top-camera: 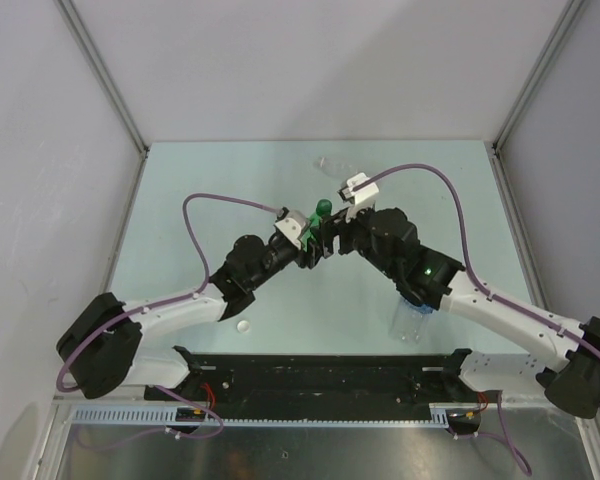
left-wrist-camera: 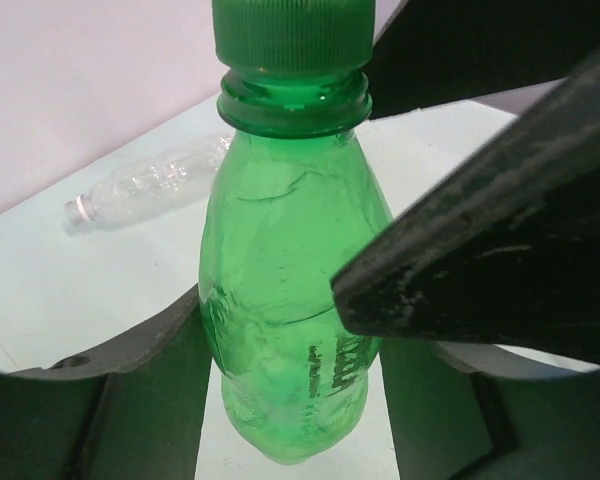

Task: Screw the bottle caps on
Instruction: Screw the bottle cap onto the plastic bottle.

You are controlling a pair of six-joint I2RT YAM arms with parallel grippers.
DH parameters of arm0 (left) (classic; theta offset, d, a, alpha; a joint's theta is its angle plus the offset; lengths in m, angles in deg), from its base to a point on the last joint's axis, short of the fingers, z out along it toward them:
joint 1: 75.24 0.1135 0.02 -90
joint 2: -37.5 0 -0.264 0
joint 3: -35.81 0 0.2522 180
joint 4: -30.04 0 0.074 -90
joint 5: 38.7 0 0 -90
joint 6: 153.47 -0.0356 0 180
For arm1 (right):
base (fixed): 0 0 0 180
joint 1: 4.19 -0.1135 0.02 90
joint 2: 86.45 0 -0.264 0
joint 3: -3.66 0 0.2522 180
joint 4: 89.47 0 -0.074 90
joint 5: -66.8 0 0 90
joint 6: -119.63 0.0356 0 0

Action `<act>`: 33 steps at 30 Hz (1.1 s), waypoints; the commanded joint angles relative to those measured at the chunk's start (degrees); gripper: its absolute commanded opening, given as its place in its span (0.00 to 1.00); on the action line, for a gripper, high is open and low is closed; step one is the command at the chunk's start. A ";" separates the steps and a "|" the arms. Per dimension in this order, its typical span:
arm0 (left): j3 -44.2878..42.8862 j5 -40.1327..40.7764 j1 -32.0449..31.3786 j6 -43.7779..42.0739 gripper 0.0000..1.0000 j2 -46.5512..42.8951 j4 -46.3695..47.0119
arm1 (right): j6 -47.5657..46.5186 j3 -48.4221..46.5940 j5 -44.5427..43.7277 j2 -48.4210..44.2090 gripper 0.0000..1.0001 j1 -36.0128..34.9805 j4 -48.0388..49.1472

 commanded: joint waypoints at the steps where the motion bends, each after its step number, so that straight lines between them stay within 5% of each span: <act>1: 0.38 -2.63 -0.18 -1.18 0.13 -3.64 3.34 | -3.58 -1.29 4.69 -4.12 0.84 -0.86 -3.18; 9: 5.10 -30.40 7.41 -1.95 0.13 -12.14 1.71 | -28.66 1.05 30.27 -15.03 0.90 -0.65 -16.77; 18: 4.09 -60.45 10.93 -10.17 0.13 -14.74 -10.32 | -37.75 7.61 43.06 -25.17 0.91 -0.55 -9.05; 33: 1.48 -65.41 10.95 -13.61 0.12 -12.22 -16.36 | -33.64 7.68 55.08 -19.38 0.80 1.34 -1.30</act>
